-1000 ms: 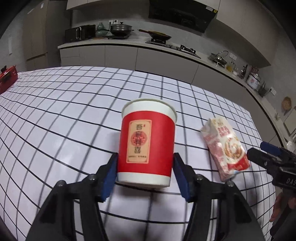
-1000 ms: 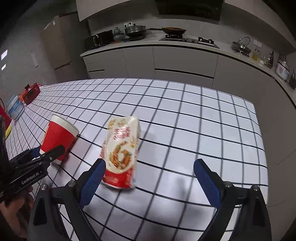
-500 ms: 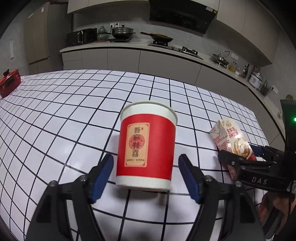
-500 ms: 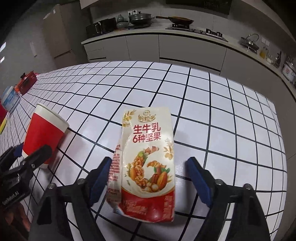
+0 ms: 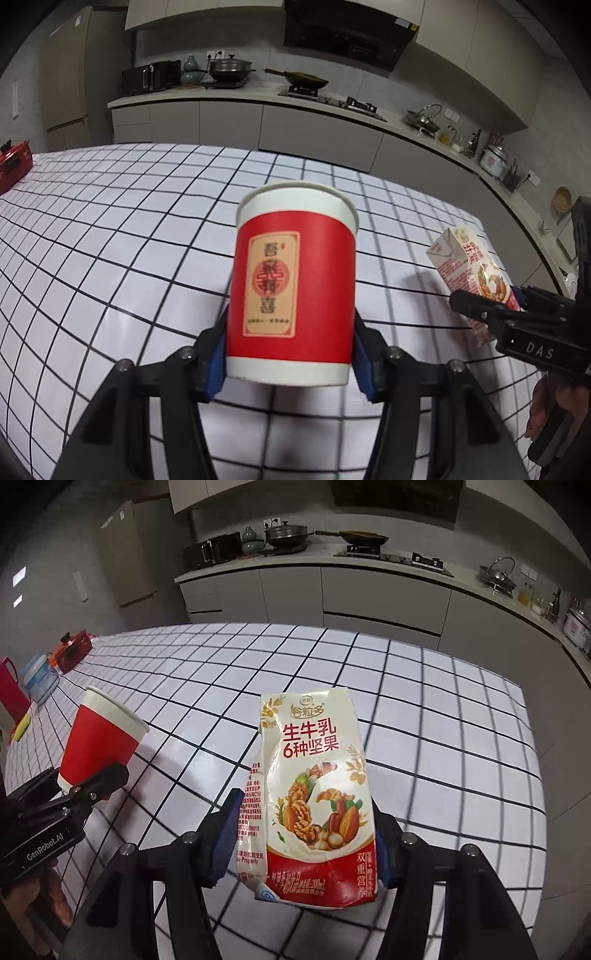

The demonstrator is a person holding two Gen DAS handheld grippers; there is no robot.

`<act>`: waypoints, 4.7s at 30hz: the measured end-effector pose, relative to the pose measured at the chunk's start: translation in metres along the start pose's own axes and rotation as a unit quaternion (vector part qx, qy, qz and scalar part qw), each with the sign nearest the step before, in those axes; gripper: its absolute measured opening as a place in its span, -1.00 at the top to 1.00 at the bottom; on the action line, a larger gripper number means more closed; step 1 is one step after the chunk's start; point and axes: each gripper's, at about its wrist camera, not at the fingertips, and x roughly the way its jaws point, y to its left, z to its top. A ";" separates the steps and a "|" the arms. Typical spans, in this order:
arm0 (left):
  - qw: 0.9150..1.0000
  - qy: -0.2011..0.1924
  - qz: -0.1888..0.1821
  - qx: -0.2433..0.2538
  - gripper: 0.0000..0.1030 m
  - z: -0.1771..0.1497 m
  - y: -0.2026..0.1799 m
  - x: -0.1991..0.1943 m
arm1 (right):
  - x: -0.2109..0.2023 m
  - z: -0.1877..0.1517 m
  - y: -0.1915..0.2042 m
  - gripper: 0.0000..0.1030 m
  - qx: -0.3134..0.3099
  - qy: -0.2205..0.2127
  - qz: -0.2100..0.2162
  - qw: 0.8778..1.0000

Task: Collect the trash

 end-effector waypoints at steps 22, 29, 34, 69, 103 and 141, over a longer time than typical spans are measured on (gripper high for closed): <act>0.999 -0.033 -0.008 0.033 -0.10 -0.056 -0.150 -0.078 | -0.152 -0.103 -0.113 -0.21 0.019 -0.047 -0.012 0.999; 0.998 -0.038 -0.019 0.041 -0.10 -0.073 -0.196 -0.091 | -0.197 -0.130 -0.162 -0.21 0.035 -0.062 -0.024 0.997; 0.997 -0.040 -0.031 0.052 -0.10 -0.083 -0.229 -0.097 | -0.230 -0.147 -0.200 -0.21 0.046 -0.074 -0.039 0.995; 0.984 0.093 -0.107 0.103 -0.10 -0.213 -0.410 -0.032 | -0.220 -0.317 -0.354 -0.21 0.092 0.026 -0.064 0.993; 0.986 0.145 -0.039 0.066 -0.89 -0.260 -0.399 0.020 | -0.096 -0.379 -0.347 -0.96 -0.071 0.113 -0.008 0.991; 0.993 0.025 -0.016 0.114 -0.99 -0.264 -0.410 -0.183 | -0.313 -0.394 -0.319 -1.00 0.051 0.039 -0.106 0.992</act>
